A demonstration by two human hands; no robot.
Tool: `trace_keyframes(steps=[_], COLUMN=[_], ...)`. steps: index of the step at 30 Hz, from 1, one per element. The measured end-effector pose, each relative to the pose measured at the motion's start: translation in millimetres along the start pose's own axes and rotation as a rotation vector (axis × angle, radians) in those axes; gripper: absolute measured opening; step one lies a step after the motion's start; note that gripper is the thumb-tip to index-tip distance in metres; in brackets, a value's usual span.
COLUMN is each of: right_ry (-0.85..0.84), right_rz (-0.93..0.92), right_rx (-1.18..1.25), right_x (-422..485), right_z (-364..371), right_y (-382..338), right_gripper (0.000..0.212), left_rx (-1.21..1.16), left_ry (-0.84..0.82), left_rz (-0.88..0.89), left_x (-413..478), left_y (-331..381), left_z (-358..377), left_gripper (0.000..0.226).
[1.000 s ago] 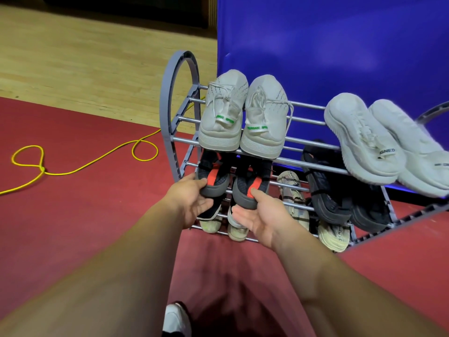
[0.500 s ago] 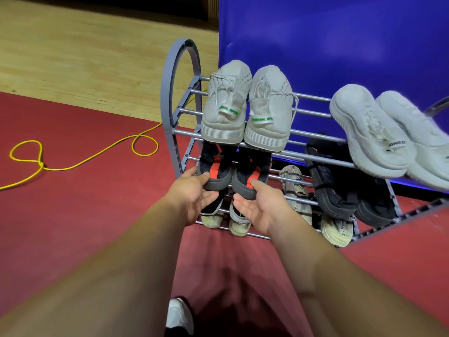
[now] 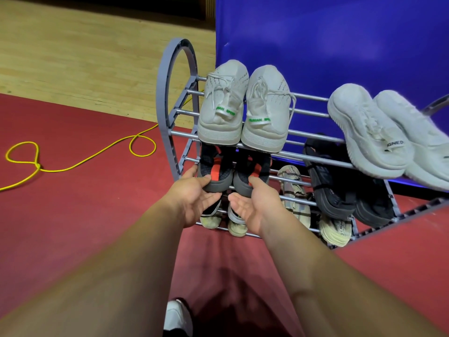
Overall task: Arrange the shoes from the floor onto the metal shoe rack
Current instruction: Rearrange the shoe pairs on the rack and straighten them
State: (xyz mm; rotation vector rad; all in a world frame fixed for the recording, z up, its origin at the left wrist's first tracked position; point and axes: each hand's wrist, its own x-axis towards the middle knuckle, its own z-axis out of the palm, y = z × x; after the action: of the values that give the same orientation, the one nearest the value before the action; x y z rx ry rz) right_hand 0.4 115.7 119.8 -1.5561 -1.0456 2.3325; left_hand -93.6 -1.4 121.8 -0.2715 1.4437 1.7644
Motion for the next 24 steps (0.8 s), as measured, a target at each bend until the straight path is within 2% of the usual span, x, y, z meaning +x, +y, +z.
trace_keyframes(steps=[10, 15, 19, 22, 24], right_ry=[-0.019, -0.057, -0.117, -0.131, -0.117], right_rz=[-0.006, 0.019, 0.071, 0.072, 0.033], right_rx=[-0.155, -0.186, -0.253, -0.341, -0.419], right_x=[4, 0, -12, -25, -36], right_z=[6, 1, -18, -42, -61], right_y=[0, -1, -10, -21, -28], right_gripper=[0.038, 0.044, 0.054, 0.060, 0.059], left_rx=[-0.013, 0.016, 0.051, 0.073, 0.144], left_ry=[0.027, 0.045, 0.184, 0.340, 0.367], left_rz=[0.032, 0.003, -0.032, -0.040, -0.043], left_x=[2, -5, -22, -37, -50], left_y=[2, 6, 15, 14, 12], left_z=[-7, -3, -2, -11, -9], left_gripper=[0.064, 0.062, 0.026, 0.021, 0.011])
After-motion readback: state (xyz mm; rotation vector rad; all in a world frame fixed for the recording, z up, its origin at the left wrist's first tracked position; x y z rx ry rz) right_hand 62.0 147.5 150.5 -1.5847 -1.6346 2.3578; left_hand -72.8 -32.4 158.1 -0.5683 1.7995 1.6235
